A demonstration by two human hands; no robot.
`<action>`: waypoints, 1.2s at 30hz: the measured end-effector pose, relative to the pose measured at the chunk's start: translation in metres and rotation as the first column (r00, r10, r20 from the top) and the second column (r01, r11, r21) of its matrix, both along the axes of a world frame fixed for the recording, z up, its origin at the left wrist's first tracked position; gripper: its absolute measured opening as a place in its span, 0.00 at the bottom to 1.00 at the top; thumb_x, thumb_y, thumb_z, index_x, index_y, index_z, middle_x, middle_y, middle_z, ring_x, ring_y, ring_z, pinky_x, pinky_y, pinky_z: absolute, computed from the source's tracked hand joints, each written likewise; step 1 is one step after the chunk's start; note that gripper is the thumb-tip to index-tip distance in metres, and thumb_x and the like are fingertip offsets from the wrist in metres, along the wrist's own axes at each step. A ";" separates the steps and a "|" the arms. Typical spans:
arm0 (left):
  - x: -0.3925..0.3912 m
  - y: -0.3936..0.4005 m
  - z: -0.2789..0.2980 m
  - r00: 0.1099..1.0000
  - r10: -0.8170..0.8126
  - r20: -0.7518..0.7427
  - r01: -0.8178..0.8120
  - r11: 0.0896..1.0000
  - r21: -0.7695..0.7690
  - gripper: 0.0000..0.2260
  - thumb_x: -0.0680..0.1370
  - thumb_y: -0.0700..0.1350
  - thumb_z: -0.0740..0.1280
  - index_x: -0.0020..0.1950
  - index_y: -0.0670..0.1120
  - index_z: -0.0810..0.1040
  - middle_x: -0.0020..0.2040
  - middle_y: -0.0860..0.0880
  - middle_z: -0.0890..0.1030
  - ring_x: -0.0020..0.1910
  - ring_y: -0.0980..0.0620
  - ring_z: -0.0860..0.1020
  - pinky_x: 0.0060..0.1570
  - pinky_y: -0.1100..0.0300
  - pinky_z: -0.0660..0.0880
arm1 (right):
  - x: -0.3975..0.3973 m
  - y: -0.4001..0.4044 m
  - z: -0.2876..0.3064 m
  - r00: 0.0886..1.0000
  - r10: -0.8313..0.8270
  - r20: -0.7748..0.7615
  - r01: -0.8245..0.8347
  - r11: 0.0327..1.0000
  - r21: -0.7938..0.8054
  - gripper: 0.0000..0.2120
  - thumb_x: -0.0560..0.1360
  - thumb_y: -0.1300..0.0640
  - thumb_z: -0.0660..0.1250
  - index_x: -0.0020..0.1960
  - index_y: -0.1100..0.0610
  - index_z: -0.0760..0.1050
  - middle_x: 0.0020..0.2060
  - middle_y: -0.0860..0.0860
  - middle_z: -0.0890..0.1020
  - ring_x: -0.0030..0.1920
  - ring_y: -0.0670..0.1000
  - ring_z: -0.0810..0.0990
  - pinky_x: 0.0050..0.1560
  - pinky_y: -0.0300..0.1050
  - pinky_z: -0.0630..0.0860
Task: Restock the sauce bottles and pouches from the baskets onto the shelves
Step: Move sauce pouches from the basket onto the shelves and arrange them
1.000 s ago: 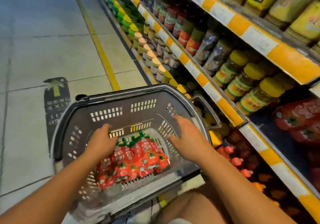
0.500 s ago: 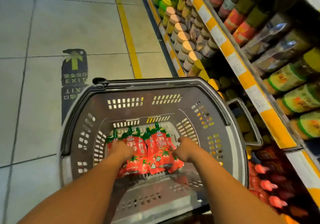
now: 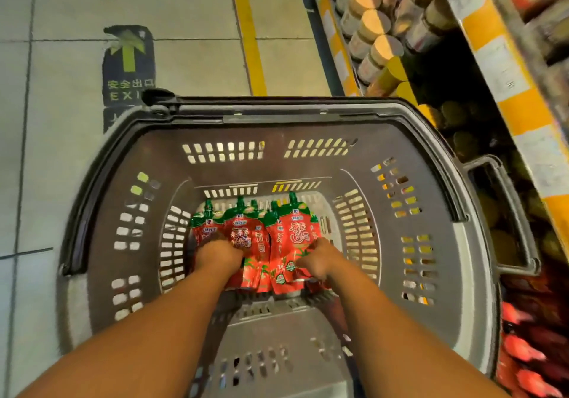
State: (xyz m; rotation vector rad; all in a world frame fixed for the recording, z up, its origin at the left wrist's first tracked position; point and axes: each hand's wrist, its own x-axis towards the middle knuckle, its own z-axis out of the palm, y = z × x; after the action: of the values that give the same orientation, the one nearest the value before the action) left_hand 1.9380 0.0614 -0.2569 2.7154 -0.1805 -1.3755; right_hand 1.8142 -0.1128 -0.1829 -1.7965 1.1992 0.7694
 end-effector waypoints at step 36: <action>-0.009 -0.013 0.037 0.990 0.133 0.050 -0.124 0.981 -0.147 0.08 0.79 0.46 0.69 0.53 0.43 0.75 0.51 0.41 0.82 0.49 0.41 0.81 0.50 0.50 0.80 | 0.007 -0.013 0.036 0.936 -0.353 -0.008 0.348 0.917 0.197 0.09 0.67 0.60 0.74 0.40 0.58 0.74 0.32 0.56 0.72 0.27 0.51 0.68 0.30 0.44 0.64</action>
State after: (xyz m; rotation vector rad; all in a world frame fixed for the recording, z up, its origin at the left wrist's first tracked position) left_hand 1.9286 0.0488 -0.2195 2.6009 -0.1021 -1.1995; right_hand 1.8207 -0.1258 -0.1469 -1.3756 1.3312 0.6258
